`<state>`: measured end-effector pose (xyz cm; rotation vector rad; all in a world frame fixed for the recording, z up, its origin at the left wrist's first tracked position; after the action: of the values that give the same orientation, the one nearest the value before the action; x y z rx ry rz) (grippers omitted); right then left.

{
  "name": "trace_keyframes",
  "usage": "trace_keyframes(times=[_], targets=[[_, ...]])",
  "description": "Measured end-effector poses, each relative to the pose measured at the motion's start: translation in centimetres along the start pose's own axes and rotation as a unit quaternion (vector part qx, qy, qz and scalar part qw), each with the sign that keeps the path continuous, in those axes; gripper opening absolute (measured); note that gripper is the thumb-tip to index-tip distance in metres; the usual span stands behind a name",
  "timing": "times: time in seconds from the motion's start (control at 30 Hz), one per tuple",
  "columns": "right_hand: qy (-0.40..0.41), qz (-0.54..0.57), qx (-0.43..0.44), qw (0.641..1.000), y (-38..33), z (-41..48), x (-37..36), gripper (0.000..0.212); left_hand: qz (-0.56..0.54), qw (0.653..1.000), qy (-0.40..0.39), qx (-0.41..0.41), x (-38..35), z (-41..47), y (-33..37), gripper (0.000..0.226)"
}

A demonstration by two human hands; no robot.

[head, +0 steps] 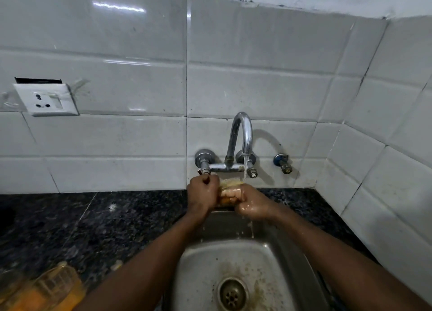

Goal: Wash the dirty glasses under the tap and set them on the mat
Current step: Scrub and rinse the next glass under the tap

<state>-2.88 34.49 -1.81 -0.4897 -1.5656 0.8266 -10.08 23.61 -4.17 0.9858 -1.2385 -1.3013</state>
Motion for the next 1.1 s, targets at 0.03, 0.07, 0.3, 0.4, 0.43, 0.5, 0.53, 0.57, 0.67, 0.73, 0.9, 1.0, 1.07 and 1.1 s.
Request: trace_keyframes(times=[0.03, 0.07, 0.3, 0.4, 0.43, 0.5, 0.53, 0.57, 0.67, 0.73, 0.9, 1.0, 1.07, 1.1], targets=[[-0.018, -0.028, 0.017, 0.999, -0.6, -0.3, -0.2, 0.063, -0.012, 0.995, -0.028, 0.099, -0.4, 0.1, -0.9, 0.026], [-0.029, -0.047, 0.022, 0.998, -0.7, -0.5, -0.2, 0.061, -0.022, 0.98, -0.065, 0.185, -0.7, -0.2, -1.5, 0.025], [0.034, 0.017, -0.033, 0.999, 1.5, 0.4, 0.9, 0.058, -0.014, 0.998, 0.011, -0.068, -0.2, -0.2, 1.1, 0.024], [-0.025, -0.071, 0.004, 0.997, 0.7, 0.0, 0.0, 0.061, -0.015, 0.975, -0.105, 0.198, -1.3, -0.4, -1.9, 0.026], [-0.033, -0.069, -0.004, 0.997, 0.9, -0.1, -0.1, 0.059, -0.013, 0.967, -0.125, 0.224, -1.4, -0.6, -2.4, 0.029], [-0.024, -0.027, -0.024, 0.999, 1.3, 0.0, 0.0, 0.056, -0.011, 0.991, -0.084, 0.103, -1.1, 0.3, -1.5, 0.029], [-0.008, 0.001, -0.037, 0.999, 1.5, 0.0, 0.1, 0.054, -0.003, 0.999, -0.046, -0.004, -0.5, 0.1, -0.1, 0.025], [0.006, 0.017, -0.047, 0.999, 1.7, 0.1, 0.3, 0.053, 0.004, 0.996, -0.019, -0.088, -0.2, -0.5, 1.1, 0.02], [-0.022, -0.014, -0.024, 0.999, 1.4, 0.2, 0.0, 0.061, 0.021, 1.0, 0.011, -0.011, 0.0, 0.1, 0.4, 0.025], [-0.036, -0.037, -0.005, 0.999, 0.9, 0.1, -0.4, 0.069, 0.025, 0.983, -0.052, 0.174, -0.5, 0.0, -1.5, 0.027], [0.012, 0.055, -0.038, 0.998, 1.7, 0.4, 0.9, 0.066, 0.068, 0.995, -0.027, -0.061, -0.3, 0.3, 1.6, 0.032], [-0.022, 0.022, -0.026, 0.999, 1.2, 0.6, 0.4, 0.067, 0.087, 0.995, -0.001, -0.055, 0.0, 0.4, 1.2, 0.034], [-0.06, -0.007, -0.006, 0.998, 0.6, 0.2, -0.4, 0.069, 0.052, 0.99, -0.062, 0.119, -0.4, 0.3, -1.1, 0.039], [-0.068, -0.001, -0.007, 0.998, 0.6, 0.1, -0.7, 0.067, 0.039, 0.979, -0.092, 0.177, -0.6, -0.1, -1.7, 0.04]])
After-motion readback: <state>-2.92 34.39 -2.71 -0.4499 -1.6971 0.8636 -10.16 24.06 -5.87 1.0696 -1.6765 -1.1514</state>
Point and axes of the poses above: each hand's wrist, its own z-axis towards the middle knuckle, its own x-axis out of the back of the hand, y = z × x, the point moved 7 cm from there along z, towards the middle knuckle, and after that the axes turned 5 degrees about -z, right-handed, at the moved point
